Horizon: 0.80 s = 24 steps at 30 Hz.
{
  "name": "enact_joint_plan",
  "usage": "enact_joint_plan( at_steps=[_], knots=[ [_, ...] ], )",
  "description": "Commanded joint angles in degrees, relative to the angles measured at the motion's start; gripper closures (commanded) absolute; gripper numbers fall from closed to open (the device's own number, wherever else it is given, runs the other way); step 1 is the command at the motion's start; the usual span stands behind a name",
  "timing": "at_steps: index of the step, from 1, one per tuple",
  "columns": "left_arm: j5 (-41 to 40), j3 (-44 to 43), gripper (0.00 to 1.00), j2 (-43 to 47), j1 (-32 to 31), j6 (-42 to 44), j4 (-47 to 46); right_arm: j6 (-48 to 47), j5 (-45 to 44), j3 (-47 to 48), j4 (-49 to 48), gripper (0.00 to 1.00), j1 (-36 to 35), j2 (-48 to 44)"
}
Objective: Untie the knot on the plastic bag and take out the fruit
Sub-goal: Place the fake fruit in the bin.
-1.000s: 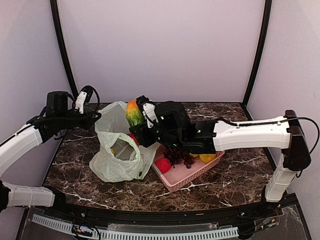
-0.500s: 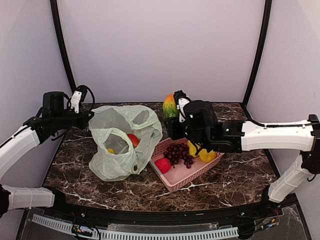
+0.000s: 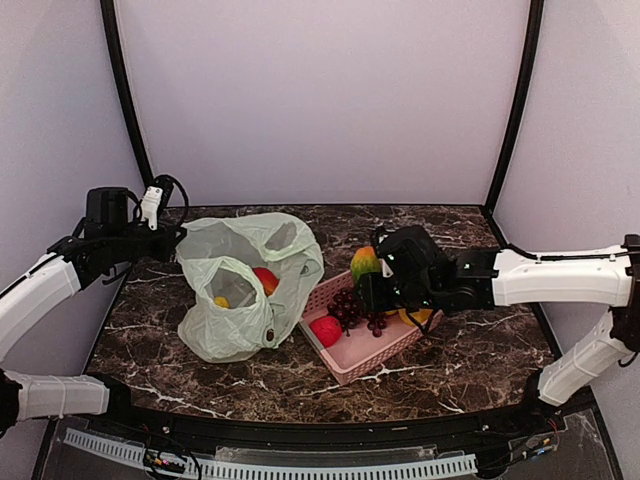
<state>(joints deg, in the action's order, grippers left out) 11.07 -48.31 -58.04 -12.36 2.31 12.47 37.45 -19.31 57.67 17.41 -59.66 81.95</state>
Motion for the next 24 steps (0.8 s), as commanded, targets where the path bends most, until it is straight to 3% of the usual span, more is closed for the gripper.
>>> enact_joint_plan(
  at_steps=[1,7,10,13,19,24],
  knots=[
    [2.1,0.5,0.99,0.2,0.3,-0.8,-0.1,6.8,7.2,-0.4,2.6,0.89,-1.2,2.1],
    [3.0,0.4,0.99,0.5,0.3,-1.0,0.2,13.6,7.3,-0.7,3.2,0.87,-2.3,5.4],
    [3.1,0.4,0.99,0.6,0.3,-1.0,0.2,14.8,8.6,-0.4,2.7,0.81,-2.7,6.5],
    [3.1,0.4,0.99,0.7,0.3,-0.9,0.3,15.5,9.8,-0.4,2.6,0.68,-2.9,7.0],
    [2.7,0.4,0.99,0.5,0.3,-0.7,0.3,15.8,8.1,-1.1,0.8,0.3,-2.6,7.0],
    [2.9,0.4,0.99,0.6,0.3,-0.7,0.4,13.9,7.2,-0.5,1.5,0.12,-1.3,6.3]
  ],
)
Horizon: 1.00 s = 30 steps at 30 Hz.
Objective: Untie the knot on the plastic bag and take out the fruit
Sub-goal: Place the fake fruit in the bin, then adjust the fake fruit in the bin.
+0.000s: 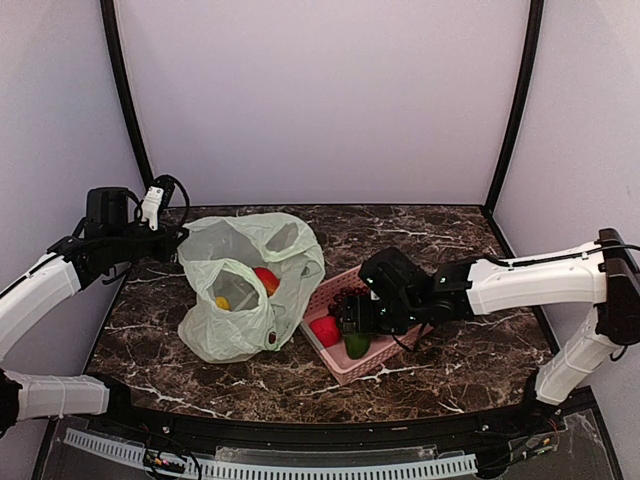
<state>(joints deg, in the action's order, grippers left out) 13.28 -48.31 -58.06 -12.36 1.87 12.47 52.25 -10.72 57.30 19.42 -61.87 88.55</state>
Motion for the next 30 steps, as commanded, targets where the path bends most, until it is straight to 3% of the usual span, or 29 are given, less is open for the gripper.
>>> enact_joint_plan(
  at_steps=[1,7,21,27,30],
  knots=[
    [0.4,0.4,0.99,0.8,0.3,-0.2,0.4,-1.3,-1.6,0.0,-0.2,0.11,1.3,-0.4],
    [-0.1,0.8,0.99,1.7,0.3,0.0,0.3,-4.3,-3.5,1.1,2.8,0.12,3.5,-1.3],
    [0.6,0.7,0.99,1.5,0.3,-0.3,0.2,-5.0,4.6,0.8,1.8,0.49,6.2,2.5],
    [0.9,0.7,0.99,1.4,0.3,-0.4,0.2,-4.5,9.6,0.1,-0.3,0.62,5.4,4.2],
    [0.9,0.8,0.99,1.4,0.3,-0.4,0.2,-3.5,10.5,0.8,-0.3,0.64,4.8,5.3]
  ],
)
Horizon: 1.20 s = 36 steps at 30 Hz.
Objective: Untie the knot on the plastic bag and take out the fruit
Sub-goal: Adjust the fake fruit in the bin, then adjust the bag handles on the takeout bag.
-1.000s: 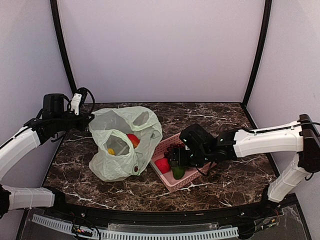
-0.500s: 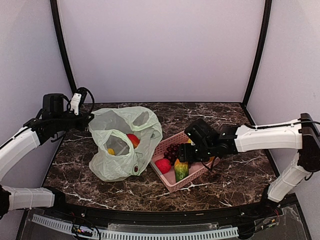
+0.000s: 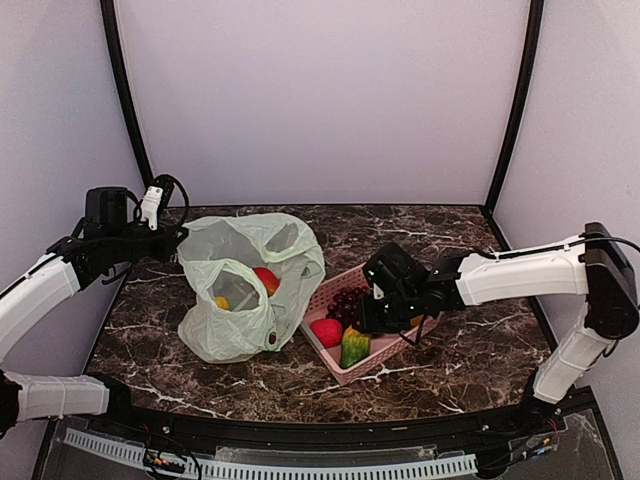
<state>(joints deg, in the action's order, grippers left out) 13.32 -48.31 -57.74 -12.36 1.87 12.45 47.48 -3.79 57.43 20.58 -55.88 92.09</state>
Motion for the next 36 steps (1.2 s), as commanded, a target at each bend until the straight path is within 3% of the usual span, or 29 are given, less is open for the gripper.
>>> enact_joint_plan(
  at_steps=[1,12,20,29,36],
  knots=[
    [0.9,0.8,0.99,1.0,0.3,-0.4,0.2,1.8,3.5,0.9,-1.1,0.65,-1.3,2.1],
    [2.5,0.8,0.99,1.1,0.3,0.0,0.0,4.5,4.3,2.5,1.3,0.68,-1.9,1.8],
    [12.9,1.1,0.99,1.3,0.2,1.3,-2.1,-0.9,-4.3,4.8,3.2,0.45,-2.1,-5.1],
    [15.9,1.5,0.99,1.2,-0.1,1.5,-3.0,-17.3,-2.3,8.6,-15.5,0.18,-6.9,-7.1],
    [15.1,1.6,0.99,1.2,-0.3,1.5,-2.9,-20.0,7.2,11.0,-25.5,0.21,-9.3,-1.8]
  ],
)
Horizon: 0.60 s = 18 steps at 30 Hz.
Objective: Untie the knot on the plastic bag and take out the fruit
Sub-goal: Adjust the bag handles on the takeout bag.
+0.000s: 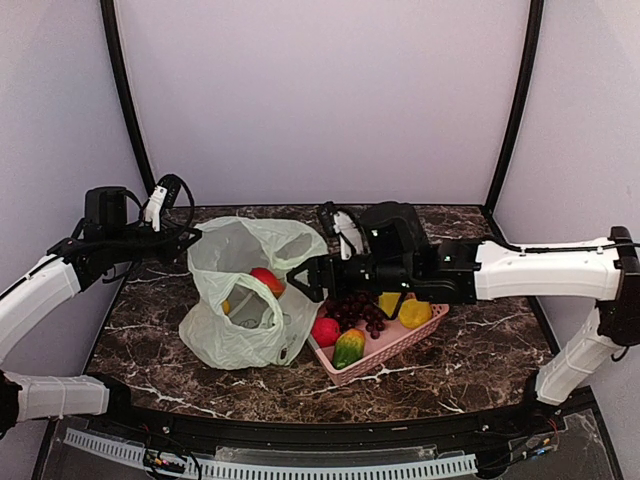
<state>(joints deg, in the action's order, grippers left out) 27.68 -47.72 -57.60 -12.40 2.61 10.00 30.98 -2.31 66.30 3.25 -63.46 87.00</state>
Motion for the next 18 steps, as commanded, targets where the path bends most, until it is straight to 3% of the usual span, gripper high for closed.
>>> enact_joint_plan(
  at_steps=[1,5,8,11,15,18],
  knots=[
    [0.4,1.1,0.99,1.0,-0.2,0.8,-0.4,-3.6,6.5,2.5,-9.1,0.23,-2.0,3.9],
    [-0.1,1.1,0.99,0.8,-0.3,0.8,-0.2,-3.9,10.3,3.5,-13.5,0.27,-3.0,6.5],
    [-0.3,1.1,0.99,0.8,-0.4,0.9,-0.1,-4.9,12.2,5.4,-14.0,0.37,-3.7,8.9],
    [-0.9,1.1,0.99,0.9,-0.5,0.9,0.0,-6.1,12.1,8.3,-11.8,0.55,-4.7,11.9],
    [-1.7,1.1,0.99,1.0,-0.7,1.0,0.1,-7.8,12.3,12.2,-8.3,0.93,-5.9,17.5],
    [-1.8,1.0,0.99,0.7,-1.0,0.8,-0.2,-10.1,13.8,15.3,-6.5,1.0,-7.1,21.8]
  ],
)
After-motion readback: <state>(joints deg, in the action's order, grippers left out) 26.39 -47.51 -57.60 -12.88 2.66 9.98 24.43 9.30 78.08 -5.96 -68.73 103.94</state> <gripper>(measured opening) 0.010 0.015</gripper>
